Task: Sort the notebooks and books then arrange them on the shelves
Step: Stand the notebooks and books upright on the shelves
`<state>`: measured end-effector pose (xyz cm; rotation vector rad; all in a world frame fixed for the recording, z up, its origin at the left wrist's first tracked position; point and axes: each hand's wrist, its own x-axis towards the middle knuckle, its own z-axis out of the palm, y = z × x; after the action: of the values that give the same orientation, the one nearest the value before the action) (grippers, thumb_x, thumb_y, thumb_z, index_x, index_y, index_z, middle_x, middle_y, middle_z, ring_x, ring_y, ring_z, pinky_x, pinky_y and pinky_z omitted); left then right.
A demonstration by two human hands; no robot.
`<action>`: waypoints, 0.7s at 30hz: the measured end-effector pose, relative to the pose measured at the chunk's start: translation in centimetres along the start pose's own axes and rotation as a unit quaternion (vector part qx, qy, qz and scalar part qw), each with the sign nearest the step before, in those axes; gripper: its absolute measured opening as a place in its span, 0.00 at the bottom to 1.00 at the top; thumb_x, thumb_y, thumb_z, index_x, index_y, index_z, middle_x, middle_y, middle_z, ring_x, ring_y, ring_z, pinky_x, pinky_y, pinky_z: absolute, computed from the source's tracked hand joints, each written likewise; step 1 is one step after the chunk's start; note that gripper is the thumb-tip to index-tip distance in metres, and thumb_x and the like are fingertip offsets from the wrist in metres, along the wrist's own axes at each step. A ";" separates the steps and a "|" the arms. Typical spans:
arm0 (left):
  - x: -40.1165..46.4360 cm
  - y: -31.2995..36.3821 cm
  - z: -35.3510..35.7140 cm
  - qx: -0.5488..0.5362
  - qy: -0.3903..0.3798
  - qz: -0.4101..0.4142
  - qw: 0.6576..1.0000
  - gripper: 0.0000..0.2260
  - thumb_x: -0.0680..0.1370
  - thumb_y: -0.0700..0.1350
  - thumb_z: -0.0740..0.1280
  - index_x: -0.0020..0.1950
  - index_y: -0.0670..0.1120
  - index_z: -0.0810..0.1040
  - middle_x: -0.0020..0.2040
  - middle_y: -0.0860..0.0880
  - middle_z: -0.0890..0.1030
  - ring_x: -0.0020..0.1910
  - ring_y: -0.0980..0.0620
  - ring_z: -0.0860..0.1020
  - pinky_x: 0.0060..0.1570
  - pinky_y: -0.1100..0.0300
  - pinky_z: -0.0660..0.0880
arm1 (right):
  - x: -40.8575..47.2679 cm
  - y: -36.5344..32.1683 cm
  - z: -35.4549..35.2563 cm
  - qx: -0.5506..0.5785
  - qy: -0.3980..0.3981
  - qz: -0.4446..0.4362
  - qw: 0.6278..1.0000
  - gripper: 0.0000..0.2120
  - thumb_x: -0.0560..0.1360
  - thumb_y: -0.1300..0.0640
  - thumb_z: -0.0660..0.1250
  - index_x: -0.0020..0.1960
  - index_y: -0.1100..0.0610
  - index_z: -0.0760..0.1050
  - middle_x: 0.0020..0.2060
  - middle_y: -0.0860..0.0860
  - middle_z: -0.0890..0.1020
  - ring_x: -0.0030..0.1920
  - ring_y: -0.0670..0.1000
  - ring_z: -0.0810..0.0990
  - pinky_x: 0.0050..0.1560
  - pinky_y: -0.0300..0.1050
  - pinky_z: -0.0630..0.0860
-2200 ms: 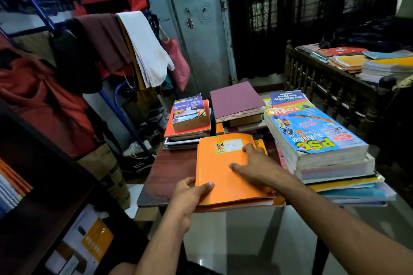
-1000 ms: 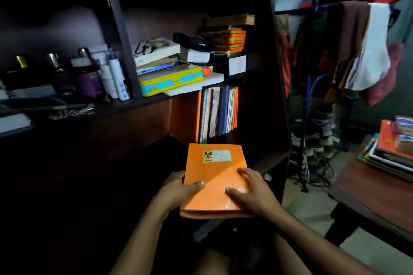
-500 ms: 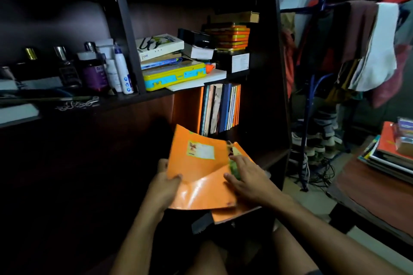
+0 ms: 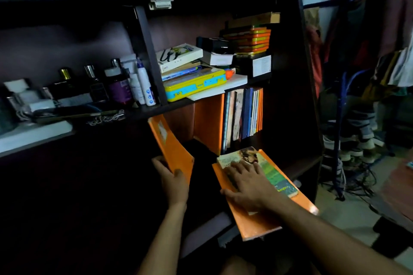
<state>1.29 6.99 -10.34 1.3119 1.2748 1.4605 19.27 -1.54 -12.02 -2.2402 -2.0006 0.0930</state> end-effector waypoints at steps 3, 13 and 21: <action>0.2 -1.0 2.8 0.029 0.007 0.060 0.998 0.20 0.79 0.31 0.62 0.67 0.47 0.65 0.57 0.48 0.74 0.55 0.47 0.75 0.55 0.56 0.68 | -0.1 0.2 0.0 0.016 0.024 -0.008 1.000 0.35 0.79 0.31 0.51 0.81 0.46 0.52 0.81 0.50 0.53 0.81 0.53 0.48 0.79 0.62 0.42; 4.8 -2.0 13.3 0.126 -0.094 0.127 0.979 0.24 0.82 0.38 0.63 0.77 0.41 0.61 0.71 0.37 0.72 0.67 0.36 0.74 0.63 0.47 0.72 | 0.1 0.5 0.6 0.022 0.053 -0.020 0.998 0.31 0.79 0.43 0.54 0.80 0.48 0.55 0.80 0.51 0.56 0.80 0.55 0.51 0.79 0.61 0.43; 8.7 -1.0 15.1 0.154 -0.288 0.026 0.945 0.31 0.84 0.61 0.54 0.83 0.51 0.47 0.82 0.45 0.54 0.79 0.42 0.57 0.77 0.47 0.55 | 0.2 0.8 0.9 0.021 0.061 -0.025 0.998 0.31 0.79 0.43 0.54 0.80 0.47 0.54 0.81 0.51 0.56 0.80 0.54 0.50 0.79 0.61 0.42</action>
<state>14.69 18.21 -10.15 1.8211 1.0951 0.8205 19.96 -1.41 -13.04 -2.1163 -1.9707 -0.0060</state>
